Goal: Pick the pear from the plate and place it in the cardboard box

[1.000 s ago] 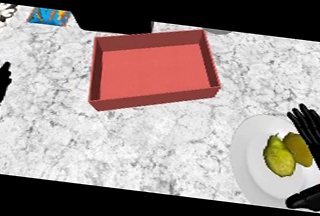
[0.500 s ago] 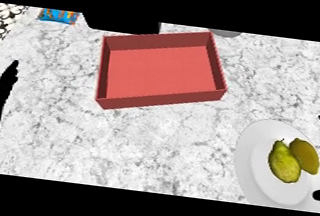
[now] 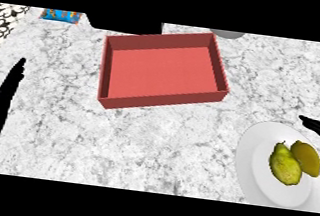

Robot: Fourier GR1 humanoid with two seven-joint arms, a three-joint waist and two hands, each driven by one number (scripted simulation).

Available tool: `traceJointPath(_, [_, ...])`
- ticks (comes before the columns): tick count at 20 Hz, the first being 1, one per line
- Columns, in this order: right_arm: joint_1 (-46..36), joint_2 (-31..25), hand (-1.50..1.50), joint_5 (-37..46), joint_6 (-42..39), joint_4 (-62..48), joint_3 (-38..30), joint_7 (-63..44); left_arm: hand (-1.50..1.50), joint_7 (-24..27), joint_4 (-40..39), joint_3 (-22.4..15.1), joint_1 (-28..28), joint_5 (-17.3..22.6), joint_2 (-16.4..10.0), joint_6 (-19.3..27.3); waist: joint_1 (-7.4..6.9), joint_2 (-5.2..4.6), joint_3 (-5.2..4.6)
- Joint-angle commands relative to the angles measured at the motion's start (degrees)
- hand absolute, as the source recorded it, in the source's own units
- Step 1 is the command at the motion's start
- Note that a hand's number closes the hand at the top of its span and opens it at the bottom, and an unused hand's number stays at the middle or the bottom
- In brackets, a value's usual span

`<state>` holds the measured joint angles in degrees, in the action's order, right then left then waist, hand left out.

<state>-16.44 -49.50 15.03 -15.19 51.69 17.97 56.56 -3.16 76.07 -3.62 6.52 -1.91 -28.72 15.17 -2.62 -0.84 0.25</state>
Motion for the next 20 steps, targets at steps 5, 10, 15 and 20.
traceJointPath(5, [-10.35, 4.49, -1.5, 10.77, -1.82, -13.38, 7.41, 8.76, 0.0, -0.65, -0.24, 0.59, 0.24, -0.96, 0.43, -0.67, 0.34, 0.24, -0.1])
traceJointPath(10, [-14.23, 9.02, -1.5, 14.69, 2.98, -19.45, 7.33, 8.57, 0.0, -0.14, -0.9, 2.04, 0.14, -1.96, 1.11, -0.6, 1.21, 0.5, -0.16])
traceJointPath(15, [-14.84, 9.73, -1.5, 15.37, 4.21, -23.33, 6.81, 12.22, 0.0, -0.61, -1.98, 3.91, 0.71, -1.42, -0.32, -3.03, 1.52, 0.56, -0.16])
traceJointPath(20, [-15.64, 9.79, -1.5, 15.38, 2.19, -22.64, 6.87, 12.82, 0.0, -0.92, -0.15, 3.62, -0.4, -2.69, 1.46, -1.79, 1.72, 0.63, -0.18])
